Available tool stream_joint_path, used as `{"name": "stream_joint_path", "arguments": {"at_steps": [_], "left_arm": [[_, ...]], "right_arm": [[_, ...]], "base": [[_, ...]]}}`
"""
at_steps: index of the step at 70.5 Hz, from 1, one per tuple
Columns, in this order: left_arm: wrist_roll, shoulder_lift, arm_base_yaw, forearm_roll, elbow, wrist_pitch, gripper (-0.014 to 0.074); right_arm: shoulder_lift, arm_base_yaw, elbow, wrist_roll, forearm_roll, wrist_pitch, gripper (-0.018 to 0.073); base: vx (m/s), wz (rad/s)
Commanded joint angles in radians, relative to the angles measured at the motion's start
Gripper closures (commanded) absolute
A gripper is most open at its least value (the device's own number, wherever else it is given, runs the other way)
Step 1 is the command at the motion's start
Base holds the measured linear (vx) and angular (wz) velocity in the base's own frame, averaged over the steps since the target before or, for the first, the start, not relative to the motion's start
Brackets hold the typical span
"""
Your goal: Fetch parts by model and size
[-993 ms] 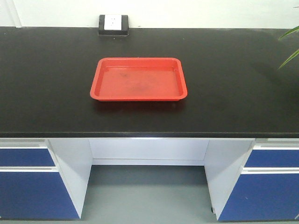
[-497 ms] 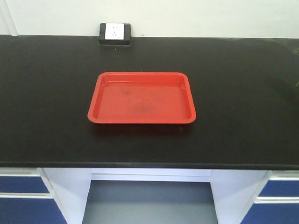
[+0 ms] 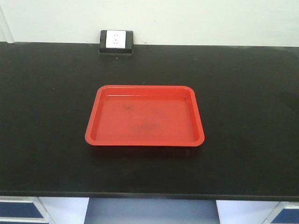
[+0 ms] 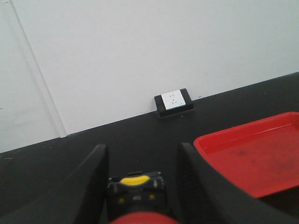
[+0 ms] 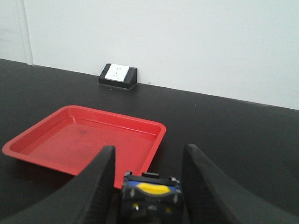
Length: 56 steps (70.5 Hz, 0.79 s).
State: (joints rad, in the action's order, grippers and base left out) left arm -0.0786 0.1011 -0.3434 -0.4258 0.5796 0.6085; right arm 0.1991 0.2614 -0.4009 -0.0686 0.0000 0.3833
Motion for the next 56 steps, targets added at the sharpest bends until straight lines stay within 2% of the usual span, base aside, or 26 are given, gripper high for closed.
{"name": "stream_joint_path", "arguments": {"at_steps": [1, 56], "left_arm": [[-0.002, 0.019, -0.002, -0.011, 0.025, -0.076, 0.0603], [-0.002, 0.019, -0.002, -0.011, 0.025, -0.076, 0.0603]], "right_arm": [[0.012, -0.004, -0.028, -0.008, 0.0, -0.08, 0.0564], [0.012, -0.004, -0.028, -0.008, 0.0, -0.08, 0.0564]], "base": [[0.16, -0.01], [0.08, -0.02]]}}
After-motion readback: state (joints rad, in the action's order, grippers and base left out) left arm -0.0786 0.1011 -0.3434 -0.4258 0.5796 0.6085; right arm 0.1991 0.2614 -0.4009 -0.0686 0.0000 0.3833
